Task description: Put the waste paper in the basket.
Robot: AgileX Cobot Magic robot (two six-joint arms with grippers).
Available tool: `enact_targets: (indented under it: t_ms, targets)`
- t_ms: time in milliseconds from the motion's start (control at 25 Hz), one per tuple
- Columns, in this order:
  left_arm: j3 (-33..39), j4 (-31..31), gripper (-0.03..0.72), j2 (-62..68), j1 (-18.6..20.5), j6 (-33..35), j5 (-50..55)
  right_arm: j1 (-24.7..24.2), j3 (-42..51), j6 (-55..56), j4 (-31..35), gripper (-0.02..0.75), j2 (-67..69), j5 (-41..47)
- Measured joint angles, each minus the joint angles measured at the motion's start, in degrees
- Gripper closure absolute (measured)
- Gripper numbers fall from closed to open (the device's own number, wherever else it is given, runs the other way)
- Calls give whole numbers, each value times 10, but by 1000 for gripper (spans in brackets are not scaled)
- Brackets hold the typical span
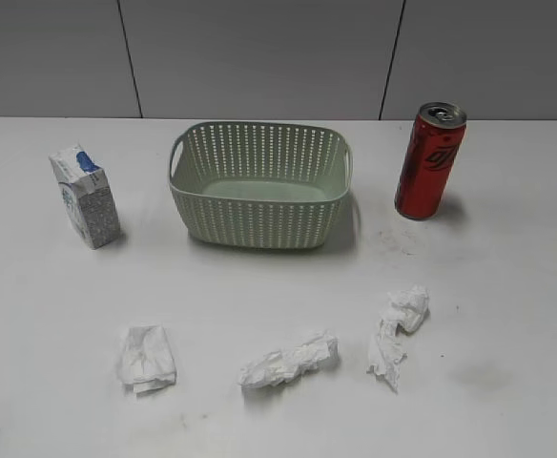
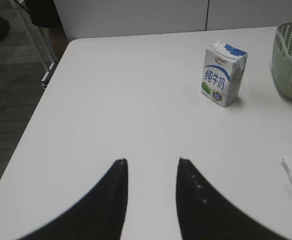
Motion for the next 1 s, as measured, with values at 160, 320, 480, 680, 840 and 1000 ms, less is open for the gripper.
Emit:
enact_targets:
  t_ms: [160, 320, 480, 680, 840, 1000]
  targets:
    - [0, 0, 450, 0, 0, 0, 0, 0, -1, 0, 0, 167, 0, -5]
    - [0, 0, 450, 0, 0, 0, 0, 0, -5, 0, 0, 167, 19, -10]
    - [0, 0, 450, 0, 0, 0, 0, 0, -9, 0, 0, 167, 88, -28]
    - [0, 0, 450, 0, 0, 0, 0, 0, -22, -5, 22, 167, 206, -80]
    - [0, -1, 438, 0, 0, 0, 0, 6, -36, -24, 60, 167, 310, -110]
    - [0, -9, 240, 0, 0, 0, 0, 27, -62, -31, 70, 167, 419, -133]
